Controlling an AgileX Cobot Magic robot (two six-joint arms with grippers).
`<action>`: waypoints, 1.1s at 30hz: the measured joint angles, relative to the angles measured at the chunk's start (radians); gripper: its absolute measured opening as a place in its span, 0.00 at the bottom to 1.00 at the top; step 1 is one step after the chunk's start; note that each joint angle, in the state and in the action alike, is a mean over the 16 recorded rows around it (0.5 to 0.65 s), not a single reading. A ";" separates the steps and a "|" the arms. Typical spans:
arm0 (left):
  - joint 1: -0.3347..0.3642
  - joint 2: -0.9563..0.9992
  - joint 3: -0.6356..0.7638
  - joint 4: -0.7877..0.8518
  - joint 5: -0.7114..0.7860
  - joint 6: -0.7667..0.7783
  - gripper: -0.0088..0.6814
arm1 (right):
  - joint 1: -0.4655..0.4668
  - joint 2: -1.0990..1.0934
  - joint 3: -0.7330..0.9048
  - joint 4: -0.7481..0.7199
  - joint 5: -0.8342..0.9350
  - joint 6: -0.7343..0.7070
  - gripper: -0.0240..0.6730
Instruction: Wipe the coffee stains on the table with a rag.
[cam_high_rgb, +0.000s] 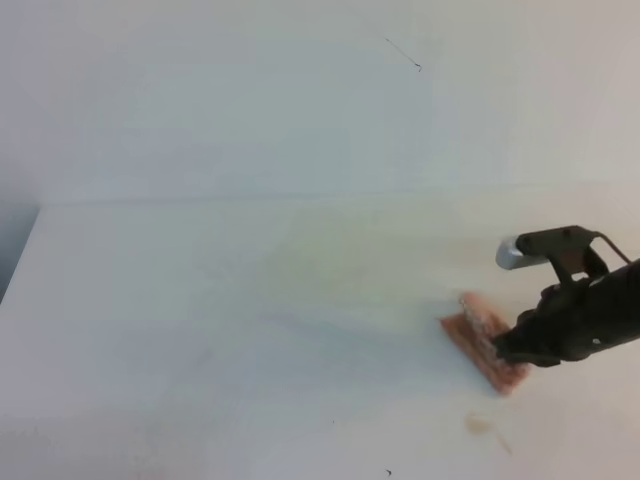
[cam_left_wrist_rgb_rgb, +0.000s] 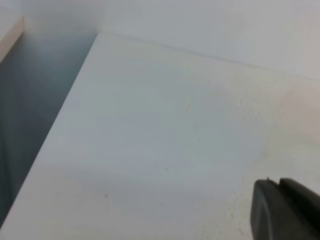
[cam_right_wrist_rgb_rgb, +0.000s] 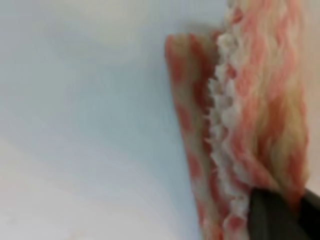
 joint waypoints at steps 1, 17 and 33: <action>0.000 -0.002 0.003 0.000 -0.001 0.000 0.01 | -0.003 -0.011 0.008 0.000 -0.009 0.000 0.03; 0.000 0.000 0.000 0.000 0.000 0.000 0.01 | -0.007 -0.119 0.003 0.005 0.018 -0.010 0.49; 0.000 -0.011 0.017 0.000 -0.006 0.000 0.01 | -0.007 -0.526 -0.016 0.006 0.221 -0.040 0.14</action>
